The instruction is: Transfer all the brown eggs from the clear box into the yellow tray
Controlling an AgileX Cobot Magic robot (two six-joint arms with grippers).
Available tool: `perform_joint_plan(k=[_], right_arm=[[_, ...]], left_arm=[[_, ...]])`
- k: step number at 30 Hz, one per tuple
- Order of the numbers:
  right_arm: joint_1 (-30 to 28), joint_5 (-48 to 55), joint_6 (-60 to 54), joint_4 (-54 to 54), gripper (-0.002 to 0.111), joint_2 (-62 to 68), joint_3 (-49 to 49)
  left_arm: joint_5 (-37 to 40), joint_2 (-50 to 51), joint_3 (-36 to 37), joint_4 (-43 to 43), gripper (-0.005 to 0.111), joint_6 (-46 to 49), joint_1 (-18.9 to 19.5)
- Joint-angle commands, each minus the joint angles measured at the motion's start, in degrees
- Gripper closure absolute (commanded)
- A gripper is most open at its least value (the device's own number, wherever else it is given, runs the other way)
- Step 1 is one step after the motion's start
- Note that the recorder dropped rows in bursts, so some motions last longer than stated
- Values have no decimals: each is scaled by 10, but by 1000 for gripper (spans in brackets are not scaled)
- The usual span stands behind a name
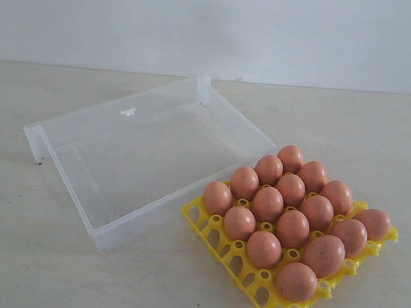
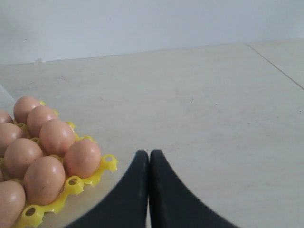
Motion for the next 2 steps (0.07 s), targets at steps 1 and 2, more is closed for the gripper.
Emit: perform_joint_plan(k=[1,2], right_arm=[[-4,-5,-1,1,108,-3,0],[-4,-5,-1,1,108,-3,0]], left_arm=[[-2,-1,-1,-2,111,0,2],[-2,-1,-1,-2,111,0,2]])
